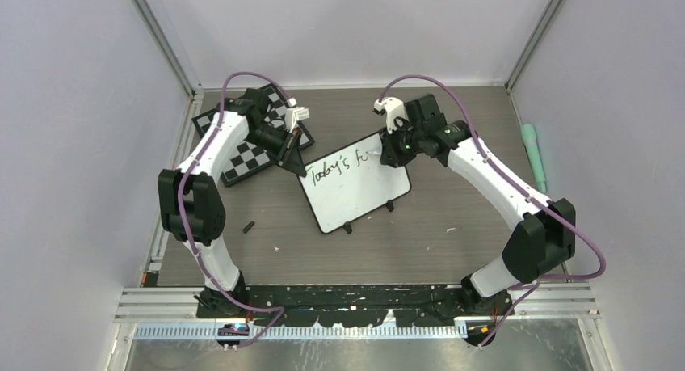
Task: Write a sentence on the whiteboard
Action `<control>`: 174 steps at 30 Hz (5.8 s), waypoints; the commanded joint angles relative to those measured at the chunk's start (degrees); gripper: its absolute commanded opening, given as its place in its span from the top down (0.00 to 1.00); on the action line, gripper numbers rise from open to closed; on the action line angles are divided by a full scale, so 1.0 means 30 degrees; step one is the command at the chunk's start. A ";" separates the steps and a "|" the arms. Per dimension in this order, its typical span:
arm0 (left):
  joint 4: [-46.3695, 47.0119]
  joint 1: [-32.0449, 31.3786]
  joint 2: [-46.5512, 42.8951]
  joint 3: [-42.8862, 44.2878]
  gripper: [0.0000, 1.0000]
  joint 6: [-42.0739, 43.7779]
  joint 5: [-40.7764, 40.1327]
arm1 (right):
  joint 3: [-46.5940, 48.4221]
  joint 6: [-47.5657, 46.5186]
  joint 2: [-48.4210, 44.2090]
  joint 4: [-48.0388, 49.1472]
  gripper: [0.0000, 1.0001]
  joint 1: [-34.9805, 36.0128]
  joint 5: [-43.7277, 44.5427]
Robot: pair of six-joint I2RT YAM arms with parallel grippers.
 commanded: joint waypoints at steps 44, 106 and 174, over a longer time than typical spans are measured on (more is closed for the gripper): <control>-0.0104 -0.0001 -0.0743 -0.0300 0.95 0.0158 0.0217 | 0.1193 -0.0699 0.0497 0.0266 1.00 -0.0258 0.1072; -0.0247 0.0007 -0.0818 -0.0448 0.95 0.0432 -0.0009 | -0.0687 -0.1232 -0.1052 -0.0432 1.00 -0.0518 0.1067; -0.0058 0.0006 -0.1897 -0.1136 0.39 -0.0176 0.0081 | -0.2667 0.0444 -0.2717 0.1747 1.00 0.5335 -0.1046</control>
